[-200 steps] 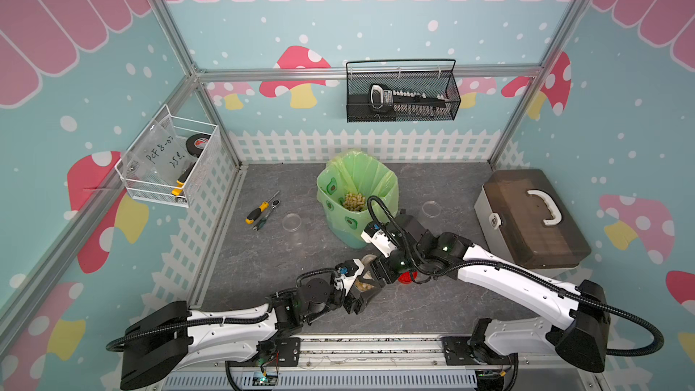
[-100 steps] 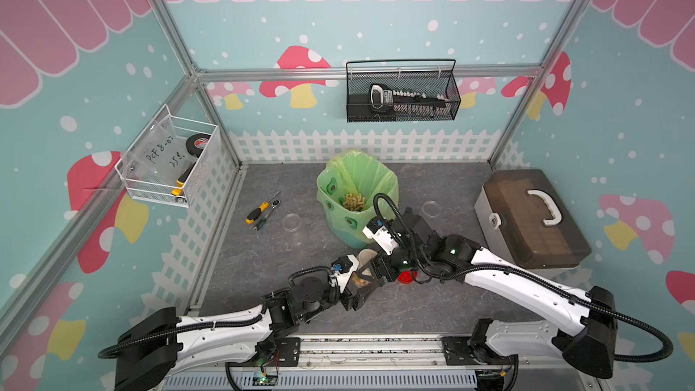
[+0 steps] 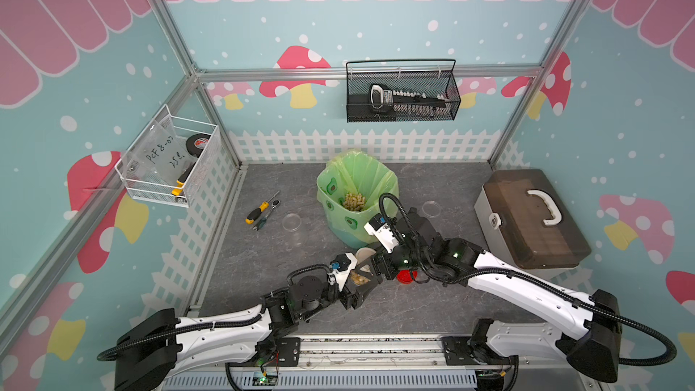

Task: Empty moldy peanuts from jars
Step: Pick up the jar from the center of the board.

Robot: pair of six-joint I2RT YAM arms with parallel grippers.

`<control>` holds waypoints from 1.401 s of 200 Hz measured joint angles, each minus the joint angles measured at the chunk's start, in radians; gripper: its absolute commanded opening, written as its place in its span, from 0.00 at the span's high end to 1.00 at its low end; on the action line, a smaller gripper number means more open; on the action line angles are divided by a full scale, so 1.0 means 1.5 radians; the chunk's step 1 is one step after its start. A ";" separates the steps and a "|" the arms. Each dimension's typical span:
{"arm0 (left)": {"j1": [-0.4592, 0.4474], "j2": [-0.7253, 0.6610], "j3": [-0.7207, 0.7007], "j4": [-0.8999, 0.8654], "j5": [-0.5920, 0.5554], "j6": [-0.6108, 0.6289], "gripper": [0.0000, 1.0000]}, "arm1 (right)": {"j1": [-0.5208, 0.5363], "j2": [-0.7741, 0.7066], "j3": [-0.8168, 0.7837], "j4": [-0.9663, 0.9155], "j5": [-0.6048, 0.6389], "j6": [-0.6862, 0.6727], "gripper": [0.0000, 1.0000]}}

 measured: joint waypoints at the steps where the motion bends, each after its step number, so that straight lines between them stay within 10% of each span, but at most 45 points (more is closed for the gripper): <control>1: 0.000 0.000 0.000 0.000 0.000 0.000 0.43 | 0.000 0.000 0.000 0.000 0.000 0.001 0.24; 110: 0.004 -0.067 -0.006 -0.010 0.004 0.000 0.06 | 0.000 -0.005 -0.016 0.012 -0.003 0.012 0.40; 201: 0.008 -0.022 0.003 -0.010 0.036 0.000 0.01 | 0.000 0.000 -0.016 0.002 -0.002 0.012 0.41; 256: 0.008 -0.027 0.004 -0.016 0.040 0.000 0.20 | 0.000 -0.001 -0.016 -0.006 -0.004 0.010 0.41; 280: 0.008 -0.032 0.004 -0.020 0.041 0.001 0.09 | 0.000 -0.001 -0.016 -0.005 -0.005 0.010 0.41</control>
